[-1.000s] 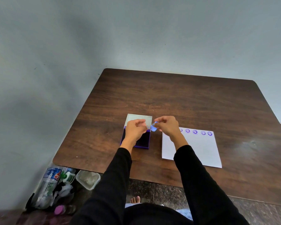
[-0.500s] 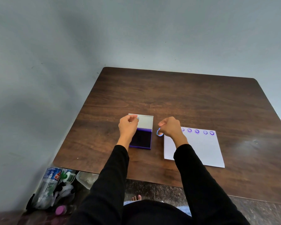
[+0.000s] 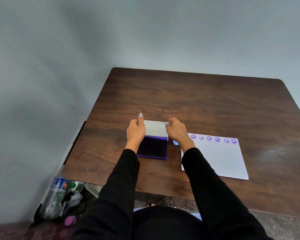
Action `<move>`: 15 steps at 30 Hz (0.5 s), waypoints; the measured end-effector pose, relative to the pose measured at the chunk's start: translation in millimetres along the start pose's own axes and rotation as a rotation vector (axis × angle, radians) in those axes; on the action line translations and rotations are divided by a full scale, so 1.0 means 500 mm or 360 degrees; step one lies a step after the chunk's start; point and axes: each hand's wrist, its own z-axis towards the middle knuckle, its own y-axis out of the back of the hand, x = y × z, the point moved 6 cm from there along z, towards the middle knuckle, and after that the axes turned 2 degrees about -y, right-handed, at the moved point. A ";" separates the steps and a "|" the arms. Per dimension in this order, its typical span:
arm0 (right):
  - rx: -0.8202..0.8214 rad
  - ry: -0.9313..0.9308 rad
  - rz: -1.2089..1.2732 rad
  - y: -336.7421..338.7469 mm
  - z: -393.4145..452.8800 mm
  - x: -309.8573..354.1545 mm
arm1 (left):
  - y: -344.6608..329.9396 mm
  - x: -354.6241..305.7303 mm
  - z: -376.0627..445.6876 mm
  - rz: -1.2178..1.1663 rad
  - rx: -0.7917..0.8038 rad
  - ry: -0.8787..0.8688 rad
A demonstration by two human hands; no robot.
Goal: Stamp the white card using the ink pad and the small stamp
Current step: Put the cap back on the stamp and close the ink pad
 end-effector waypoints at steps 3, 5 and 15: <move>0.0001 0.0016 -0.0146 -0.013 0.002 0.009 | -0.005 -0.002 0.004 0.0006 0.0053 0.0002; -0.0010 0.0023 -0.0177 -0.018 0.005 0.013 | -0.008 -0.005 0.007 -0.0006 0.0079 0.0008; -0.0190 -0.0121 0.0252 0.001 0.014 0.007 | 0.011 -0.010 0.020 -0.0067 0.0020 0.0078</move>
